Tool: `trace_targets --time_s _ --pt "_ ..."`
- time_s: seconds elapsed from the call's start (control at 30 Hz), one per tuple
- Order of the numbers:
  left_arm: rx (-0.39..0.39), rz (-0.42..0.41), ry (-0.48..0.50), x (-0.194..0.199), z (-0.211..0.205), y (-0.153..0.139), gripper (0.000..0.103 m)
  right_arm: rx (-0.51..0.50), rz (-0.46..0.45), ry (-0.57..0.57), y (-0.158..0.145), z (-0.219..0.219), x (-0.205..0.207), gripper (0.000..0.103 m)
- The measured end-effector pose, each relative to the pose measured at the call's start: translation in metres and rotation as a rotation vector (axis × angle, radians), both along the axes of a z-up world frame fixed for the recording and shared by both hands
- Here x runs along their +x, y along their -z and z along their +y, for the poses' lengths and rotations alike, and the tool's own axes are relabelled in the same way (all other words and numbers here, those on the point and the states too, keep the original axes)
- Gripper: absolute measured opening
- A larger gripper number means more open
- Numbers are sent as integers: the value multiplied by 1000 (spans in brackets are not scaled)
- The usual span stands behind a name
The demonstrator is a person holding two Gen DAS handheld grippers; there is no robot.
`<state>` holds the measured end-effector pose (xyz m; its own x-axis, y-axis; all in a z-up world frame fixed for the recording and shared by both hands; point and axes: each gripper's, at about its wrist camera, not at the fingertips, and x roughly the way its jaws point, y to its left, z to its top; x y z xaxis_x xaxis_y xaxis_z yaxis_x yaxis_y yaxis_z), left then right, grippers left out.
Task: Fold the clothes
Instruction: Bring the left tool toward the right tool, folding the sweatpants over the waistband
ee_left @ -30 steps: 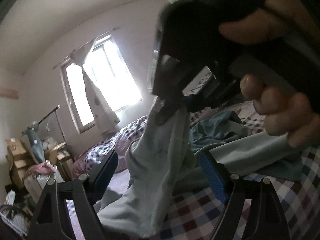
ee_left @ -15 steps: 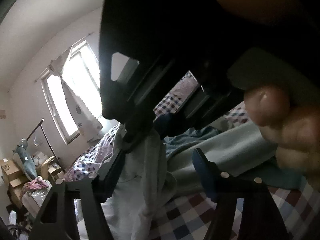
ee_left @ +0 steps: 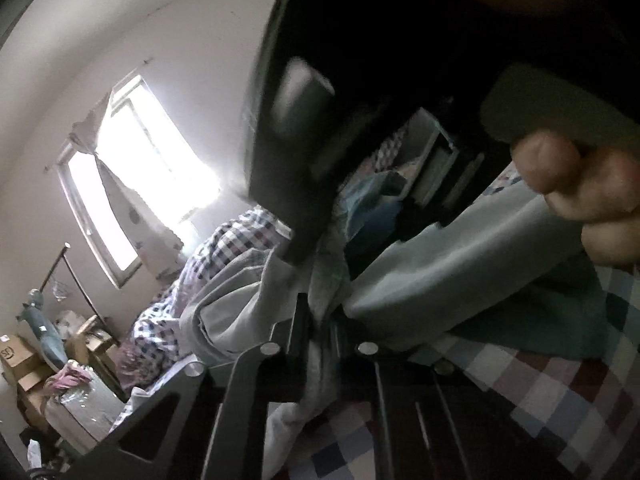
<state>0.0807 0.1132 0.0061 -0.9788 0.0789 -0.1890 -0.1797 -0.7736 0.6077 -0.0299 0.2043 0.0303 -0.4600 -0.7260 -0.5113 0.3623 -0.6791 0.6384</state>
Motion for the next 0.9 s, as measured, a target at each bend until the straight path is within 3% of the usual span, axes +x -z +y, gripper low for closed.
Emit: trace_targets --time_s 0.03,0.3,0.5,0.67,0.77,0.9 --pt "-5 0 1 0 0 1 8 -11 4 10 0 3 0 57" --pt "49 -27 38 5 -12 -3 7 -169 -82 89 15 29 -13 60" --pt "28 -60 79 7 -16 2 7 -272 -174 144 34 36 -27 58" --pt "2 -90 91 1 -20 7 7 -272 -196 140 36 28 -35 45" --pt "3 -95 83 -4 -22 6 9 -197 -141 142 23 21 -32 27" --pt "24 -85 74 -1 -19 1 11 -142 -33 151 -3 16 -19 17"
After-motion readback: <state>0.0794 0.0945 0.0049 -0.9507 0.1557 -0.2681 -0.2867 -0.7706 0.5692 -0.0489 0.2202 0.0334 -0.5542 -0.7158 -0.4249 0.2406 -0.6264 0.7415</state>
